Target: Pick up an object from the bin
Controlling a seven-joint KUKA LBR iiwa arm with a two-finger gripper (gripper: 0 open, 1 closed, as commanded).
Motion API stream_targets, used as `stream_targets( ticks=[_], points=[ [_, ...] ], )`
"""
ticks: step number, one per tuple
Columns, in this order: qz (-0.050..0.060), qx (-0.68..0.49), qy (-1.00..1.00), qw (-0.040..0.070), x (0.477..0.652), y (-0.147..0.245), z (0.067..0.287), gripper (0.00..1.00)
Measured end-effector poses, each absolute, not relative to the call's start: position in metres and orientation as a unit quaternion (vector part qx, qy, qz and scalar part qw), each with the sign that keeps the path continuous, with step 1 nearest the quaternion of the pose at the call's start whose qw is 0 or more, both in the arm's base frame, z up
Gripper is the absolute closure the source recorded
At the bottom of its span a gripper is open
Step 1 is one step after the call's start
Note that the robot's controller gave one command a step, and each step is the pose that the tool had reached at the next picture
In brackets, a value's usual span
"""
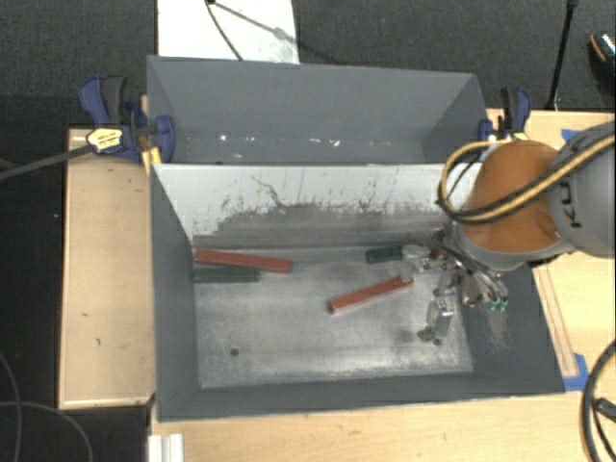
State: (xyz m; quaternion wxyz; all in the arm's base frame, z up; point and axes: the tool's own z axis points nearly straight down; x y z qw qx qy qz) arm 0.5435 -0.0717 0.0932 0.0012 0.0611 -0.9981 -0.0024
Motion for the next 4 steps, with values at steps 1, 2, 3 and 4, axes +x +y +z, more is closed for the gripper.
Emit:
stream_targets(
  ticks=[1, 2, 3, 4],
  points=[
    [-0.002, 0.053, -0.999, -0.003, 0.5945, -0.024, 0.0697, 0.0],
    [0.0, 0.053, -0.999, -0.004, 0.5948, -0.0284, 0.0738, 1.0],
    [0.0, 0.054, -0.999, -0.001, 0.5929, -0.0285, 0.0709, 0.0],
    [0.0, 0.056, -0.998, -0.003, 0.5943, -0.0283, 0.0733, 1.0]
  ],
)
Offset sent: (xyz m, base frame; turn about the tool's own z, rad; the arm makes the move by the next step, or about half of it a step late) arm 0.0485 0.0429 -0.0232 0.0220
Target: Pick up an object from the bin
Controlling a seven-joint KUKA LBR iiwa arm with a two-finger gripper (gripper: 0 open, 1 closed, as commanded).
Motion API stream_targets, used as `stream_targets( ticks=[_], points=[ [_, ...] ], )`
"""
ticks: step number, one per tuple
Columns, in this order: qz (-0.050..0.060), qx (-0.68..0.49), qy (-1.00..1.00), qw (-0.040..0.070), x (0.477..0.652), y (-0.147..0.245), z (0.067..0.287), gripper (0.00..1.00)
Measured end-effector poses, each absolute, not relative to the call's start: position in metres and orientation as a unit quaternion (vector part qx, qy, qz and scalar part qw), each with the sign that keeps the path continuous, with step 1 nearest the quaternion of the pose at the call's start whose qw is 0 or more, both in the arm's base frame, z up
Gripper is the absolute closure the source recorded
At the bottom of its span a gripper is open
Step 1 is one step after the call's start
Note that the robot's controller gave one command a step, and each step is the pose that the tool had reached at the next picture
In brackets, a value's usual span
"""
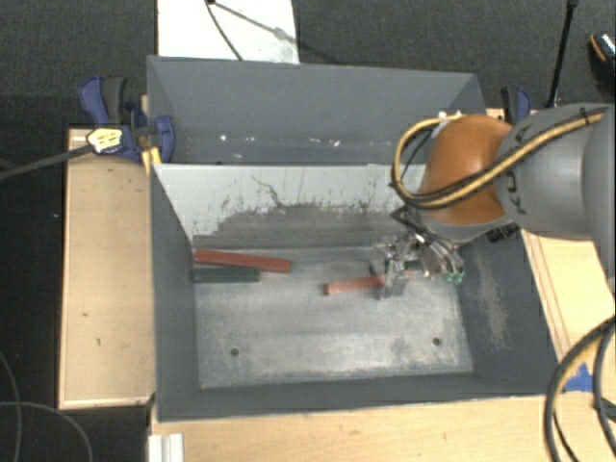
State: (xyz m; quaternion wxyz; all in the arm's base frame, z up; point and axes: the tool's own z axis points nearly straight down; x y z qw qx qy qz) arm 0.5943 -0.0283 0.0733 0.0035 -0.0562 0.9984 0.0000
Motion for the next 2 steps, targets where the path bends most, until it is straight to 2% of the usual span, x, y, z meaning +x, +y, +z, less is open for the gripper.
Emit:
stream_targets(
  ticks=[1, 2],
  points=[
    [-0.001, -0.366, 0.931, 0.005, 0.588, 0.03, 0.195, 1.0],
    [0.0, -0.296, 0.955, 0.004, 0.59, 0.034, 0.232, 1.0]
  ],
)
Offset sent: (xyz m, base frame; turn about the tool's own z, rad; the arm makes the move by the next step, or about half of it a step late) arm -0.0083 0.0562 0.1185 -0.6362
